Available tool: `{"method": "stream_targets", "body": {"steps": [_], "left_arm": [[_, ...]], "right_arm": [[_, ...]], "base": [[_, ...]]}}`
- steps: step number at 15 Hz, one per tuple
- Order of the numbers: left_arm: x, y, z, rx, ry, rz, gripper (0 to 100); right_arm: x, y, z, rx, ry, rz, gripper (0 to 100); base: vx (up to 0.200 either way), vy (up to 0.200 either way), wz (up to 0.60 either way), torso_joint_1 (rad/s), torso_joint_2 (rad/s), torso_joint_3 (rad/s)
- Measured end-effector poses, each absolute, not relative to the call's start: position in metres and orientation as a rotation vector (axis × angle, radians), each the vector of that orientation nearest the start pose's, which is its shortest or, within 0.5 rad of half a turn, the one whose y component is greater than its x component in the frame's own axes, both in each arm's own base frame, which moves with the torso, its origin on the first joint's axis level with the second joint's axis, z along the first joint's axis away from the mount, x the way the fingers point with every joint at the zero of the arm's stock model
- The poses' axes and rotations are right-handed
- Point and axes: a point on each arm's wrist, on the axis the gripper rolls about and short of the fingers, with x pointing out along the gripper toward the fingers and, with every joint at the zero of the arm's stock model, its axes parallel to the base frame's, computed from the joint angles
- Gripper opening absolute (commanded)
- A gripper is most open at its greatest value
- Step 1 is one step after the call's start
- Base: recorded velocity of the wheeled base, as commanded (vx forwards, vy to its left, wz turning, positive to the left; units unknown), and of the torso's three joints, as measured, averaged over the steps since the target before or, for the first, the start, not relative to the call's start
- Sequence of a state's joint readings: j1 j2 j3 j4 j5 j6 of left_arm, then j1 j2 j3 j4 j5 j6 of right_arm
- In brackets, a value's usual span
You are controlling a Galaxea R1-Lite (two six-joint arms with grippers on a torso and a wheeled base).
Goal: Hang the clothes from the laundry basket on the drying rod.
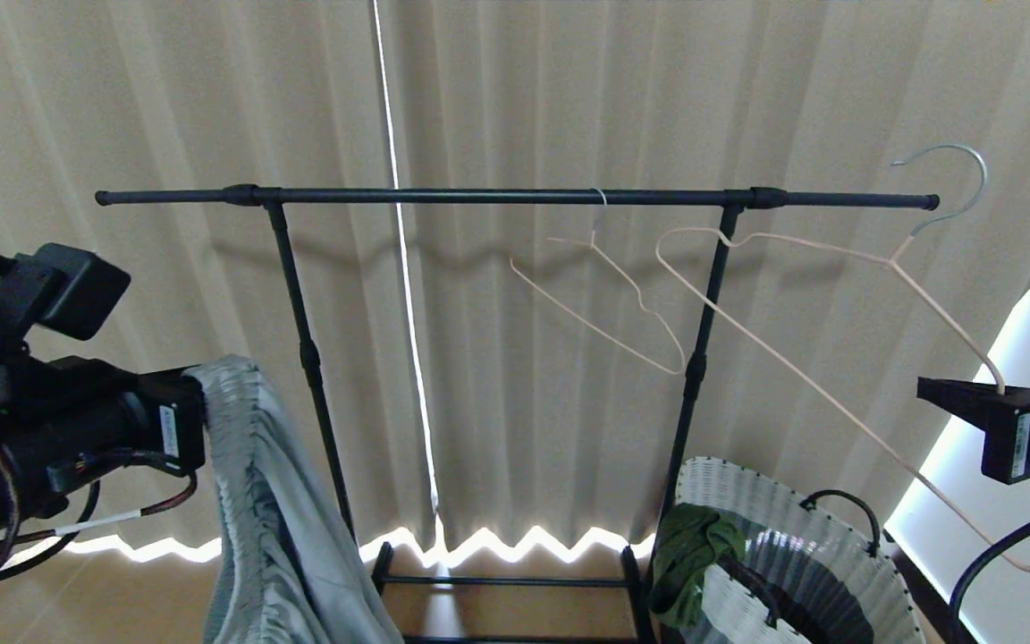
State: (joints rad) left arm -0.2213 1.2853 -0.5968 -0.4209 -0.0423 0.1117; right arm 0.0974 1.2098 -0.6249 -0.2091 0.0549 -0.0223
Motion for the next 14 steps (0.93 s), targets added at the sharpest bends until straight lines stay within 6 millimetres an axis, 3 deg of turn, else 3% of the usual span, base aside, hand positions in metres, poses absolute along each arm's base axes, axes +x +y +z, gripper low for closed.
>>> {"method": "stream_targets", "body": {"steps": [8, 14], "left_arm": [[0.231, -0.102, 0.211, 0.076, 0.309, -0.153, 0], [0.25, -0.122, 0.21, 0.076, 0.313, -0.149, 0]], "right_arm": [[0.158, 0.068, 0.195, -0.052, 0.429, 0.441, 0], [0.131, 0.107, 0.18, -0.058, 0.507, 0.701, 0]], "base": [[0.0, 0.0, 0.0, 0.0, 0.0, 0.0], [0.0, 0.0, 0.0, 0.0, 0.0, 0.0]]}}
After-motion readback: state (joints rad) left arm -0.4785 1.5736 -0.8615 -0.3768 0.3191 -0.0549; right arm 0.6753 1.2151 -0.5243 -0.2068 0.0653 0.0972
